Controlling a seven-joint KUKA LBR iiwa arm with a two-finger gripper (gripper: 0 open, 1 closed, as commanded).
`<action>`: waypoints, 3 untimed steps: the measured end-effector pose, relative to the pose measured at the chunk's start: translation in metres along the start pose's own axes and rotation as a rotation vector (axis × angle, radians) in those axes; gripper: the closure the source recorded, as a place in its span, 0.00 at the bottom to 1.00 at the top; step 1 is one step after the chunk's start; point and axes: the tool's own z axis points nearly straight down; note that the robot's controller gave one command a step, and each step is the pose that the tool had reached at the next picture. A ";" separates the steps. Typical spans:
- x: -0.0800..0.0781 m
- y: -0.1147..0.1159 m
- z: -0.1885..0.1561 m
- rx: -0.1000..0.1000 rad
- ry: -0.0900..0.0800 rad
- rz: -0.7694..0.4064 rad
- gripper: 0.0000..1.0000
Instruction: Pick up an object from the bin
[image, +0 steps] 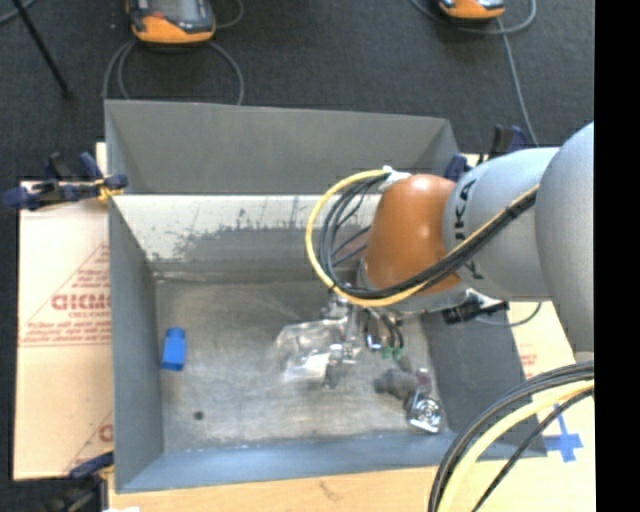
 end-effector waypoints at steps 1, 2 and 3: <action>0.001 -0.004 0.027 -0.003 -0.026 -0.058 0.00; 0.011 0.006 0.026 -0.001 -0.027 -0.004 0.00; 0.010 0.006 0.025 -0.001 -0.032 -0.005 1.00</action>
Offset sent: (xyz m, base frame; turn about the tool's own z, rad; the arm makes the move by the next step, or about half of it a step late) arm -0.0093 -0.0034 -0.0340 -0.0598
